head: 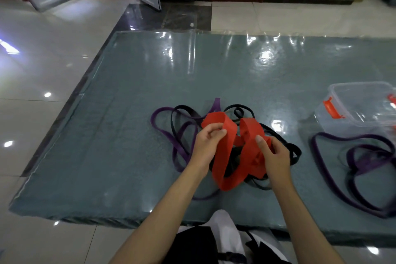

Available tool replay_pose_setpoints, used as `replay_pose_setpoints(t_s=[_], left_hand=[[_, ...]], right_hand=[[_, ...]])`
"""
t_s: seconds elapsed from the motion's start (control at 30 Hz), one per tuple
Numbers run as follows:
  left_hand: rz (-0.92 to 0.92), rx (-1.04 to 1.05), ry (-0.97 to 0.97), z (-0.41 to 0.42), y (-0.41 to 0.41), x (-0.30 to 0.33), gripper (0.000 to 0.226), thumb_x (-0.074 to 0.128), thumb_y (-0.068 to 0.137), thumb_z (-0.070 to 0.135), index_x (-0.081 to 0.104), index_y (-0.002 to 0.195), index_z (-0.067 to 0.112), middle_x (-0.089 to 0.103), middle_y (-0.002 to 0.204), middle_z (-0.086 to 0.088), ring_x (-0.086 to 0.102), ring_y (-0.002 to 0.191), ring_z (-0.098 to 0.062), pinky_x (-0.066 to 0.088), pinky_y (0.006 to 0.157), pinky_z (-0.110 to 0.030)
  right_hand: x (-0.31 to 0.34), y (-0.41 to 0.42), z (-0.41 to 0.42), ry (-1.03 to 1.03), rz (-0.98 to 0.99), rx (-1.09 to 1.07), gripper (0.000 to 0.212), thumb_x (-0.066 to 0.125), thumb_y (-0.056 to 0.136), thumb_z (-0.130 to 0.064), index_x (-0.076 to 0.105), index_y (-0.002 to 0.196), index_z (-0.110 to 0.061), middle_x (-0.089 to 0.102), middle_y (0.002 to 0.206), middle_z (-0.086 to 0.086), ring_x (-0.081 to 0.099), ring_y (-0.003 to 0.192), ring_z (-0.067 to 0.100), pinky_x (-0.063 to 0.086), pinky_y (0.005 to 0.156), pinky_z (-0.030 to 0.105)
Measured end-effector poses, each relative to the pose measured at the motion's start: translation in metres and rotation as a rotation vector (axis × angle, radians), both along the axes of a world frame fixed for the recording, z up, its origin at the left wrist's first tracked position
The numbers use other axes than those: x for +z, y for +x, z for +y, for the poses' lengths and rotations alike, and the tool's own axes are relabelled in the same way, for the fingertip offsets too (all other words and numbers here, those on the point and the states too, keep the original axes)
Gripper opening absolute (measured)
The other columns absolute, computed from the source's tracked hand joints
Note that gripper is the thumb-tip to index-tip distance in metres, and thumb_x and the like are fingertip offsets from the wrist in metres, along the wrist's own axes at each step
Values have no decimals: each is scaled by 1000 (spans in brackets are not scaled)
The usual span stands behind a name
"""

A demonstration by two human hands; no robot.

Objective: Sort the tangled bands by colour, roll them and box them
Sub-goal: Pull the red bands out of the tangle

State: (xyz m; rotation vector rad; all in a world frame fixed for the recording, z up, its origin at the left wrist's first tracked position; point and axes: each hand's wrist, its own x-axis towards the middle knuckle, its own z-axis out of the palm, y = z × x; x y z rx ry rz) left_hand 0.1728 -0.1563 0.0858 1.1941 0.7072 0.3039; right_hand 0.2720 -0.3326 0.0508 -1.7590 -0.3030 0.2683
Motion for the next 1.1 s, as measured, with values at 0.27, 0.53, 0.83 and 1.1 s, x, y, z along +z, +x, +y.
replay_pose_setpoints(t_s=[0.27, 0.53, 0.83, 1.1], left_hand=[[-178, -209, 227, -7, 18, 21, 38, 78, 92, 9, 67, 125, 23, 78, 115, -5, 73, 107, -17, 58, 98, -36], [-314, -346, 335, -29, 52, 40, 82, 89, 84, 16, 49, 154, 31, 65, 142, 5, 65, 129, -10, 52, 104, -23], [-341, -432, 341, -114, 119, 72, 79, 85, 86, 6, 51, 151, 34, 70, 133, 16, 70, 120, -8, 55, 95, -19], [-293, -598, 374, -252, 190, 84, 80, 86, 85, 3, 50, 153, 26, 67, 142, 1, 67, 127, -16, 53, 110, -46]], right_hand=[[41, 11, -4, 78, 3, 113, 18, 67, 103, -34, 76, 90, -26, 77, 85, -5, 69, 76, 4, 54, 71, 17], [89, 37, -26, 156, -14, 20, 26, 66, 97, -33, 76, 101, -9, 74, 86, 0, 64, 82, 12, 53, 77, 31], [107, 78, -111, 238, -126, -189, 21, 74, 90, -37, 81, 94, -17, 76, 83, -8, 63, 75, -1, 52, 71, 14], [107, 118, -251, 296, -104, -381, 13, 72, 89, -34, 81, 87, -26, 75, 78, -11, 62, 71, -4, 50, 68, 11]])
